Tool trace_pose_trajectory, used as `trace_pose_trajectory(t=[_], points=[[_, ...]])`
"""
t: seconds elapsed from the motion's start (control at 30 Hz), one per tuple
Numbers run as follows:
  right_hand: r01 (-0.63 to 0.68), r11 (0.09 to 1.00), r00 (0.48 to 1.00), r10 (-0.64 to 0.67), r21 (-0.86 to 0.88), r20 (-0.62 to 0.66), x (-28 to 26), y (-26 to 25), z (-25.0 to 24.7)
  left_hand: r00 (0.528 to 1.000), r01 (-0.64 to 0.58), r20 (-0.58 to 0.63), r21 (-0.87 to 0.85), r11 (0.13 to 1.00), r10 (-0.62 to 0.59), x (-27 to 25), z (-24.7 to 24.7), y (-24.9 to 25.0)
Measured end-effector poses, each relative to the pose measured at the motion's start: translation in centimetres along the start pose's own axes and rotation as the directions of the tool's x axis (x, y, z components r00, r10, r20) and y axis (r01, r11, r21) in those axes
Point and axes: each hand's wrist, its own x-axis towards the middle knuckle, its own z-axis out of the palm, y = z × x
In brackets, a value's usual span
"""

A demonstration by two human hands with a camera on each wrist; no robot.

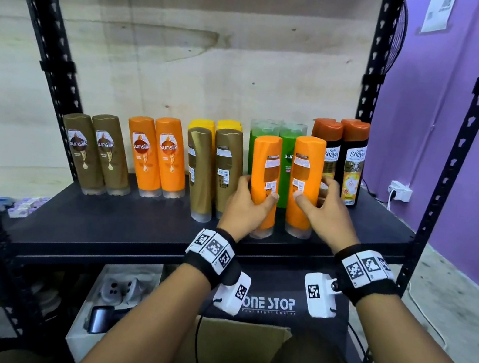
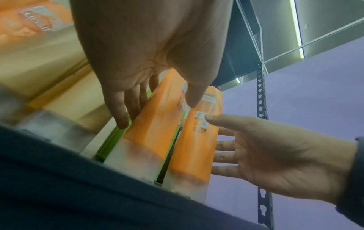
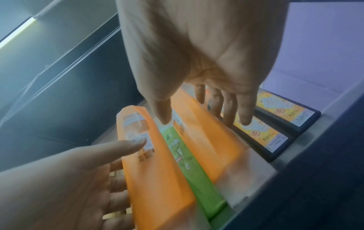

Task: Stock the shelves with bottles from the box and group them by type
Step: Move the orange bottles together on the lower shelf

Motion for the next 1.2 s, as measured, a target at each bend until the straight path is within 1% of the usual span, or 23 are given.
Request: trace_pose_trajectory(t=[0.13,0.27,0.5,0.63,0.7,0.83,1.07,1.2], points=[[0.022,0.99,1.0,-0.022,0.142,0.0,1.1,-0.6,0.7,0.999,-0.048,-0.008,-0.071,0.996,0.047,1.6,0.5,0.6],[0.033,0.98,0.999,-0.031,0.196,-0.014,1.6,-0.1,2.1,0.997,-0.072,-0.03,-0.098,0.993,0.069,2.3,0.7,0.5],[0.099,0.963,0.986,-0.062,0.25,-0.153,1.3,0.5,3.2,0.99,-0.136,-0.051,-0.177,0.975,0.129,1.8,0.8,0.0],[0.145,0.955,0.958,-0.071,0.259,-0.276,0.3,0.0,3.8,0.981,-0.175,-0.118,-0.227,0.958,0.151,0.6,0.6,-0.6],[0.162,0.952,0.945,-0.074,0.258,-0.318,0.0,0.0,4.0,0.976,-0.194,-0.148,-0.244,0.95,0.161,0.1,0.3,-0.5],[0.167,0.95,0.943,-0.075,0.264,-0.325,-0.4,-0.3,4.7,0.966,-0.217,-0.199,-0.292,0.932,0.163,-0.7,-0.4,-0.5],[0.209,0.923,0.945,-0.105,0.324,-0.311,-1.3,-2.7,6.3,0.936,-0.273,-0.295,-0.254,0.928,0.194,-1.1,-2.7,-0.3],[0.204,0.906,0.959,-0.109,0.37,-0.263,-1.6,-4.4,7.7,0.913,-0.29,-0.353,-0.211,0.933,0.204,-1.4,-4.8,-0.9]])
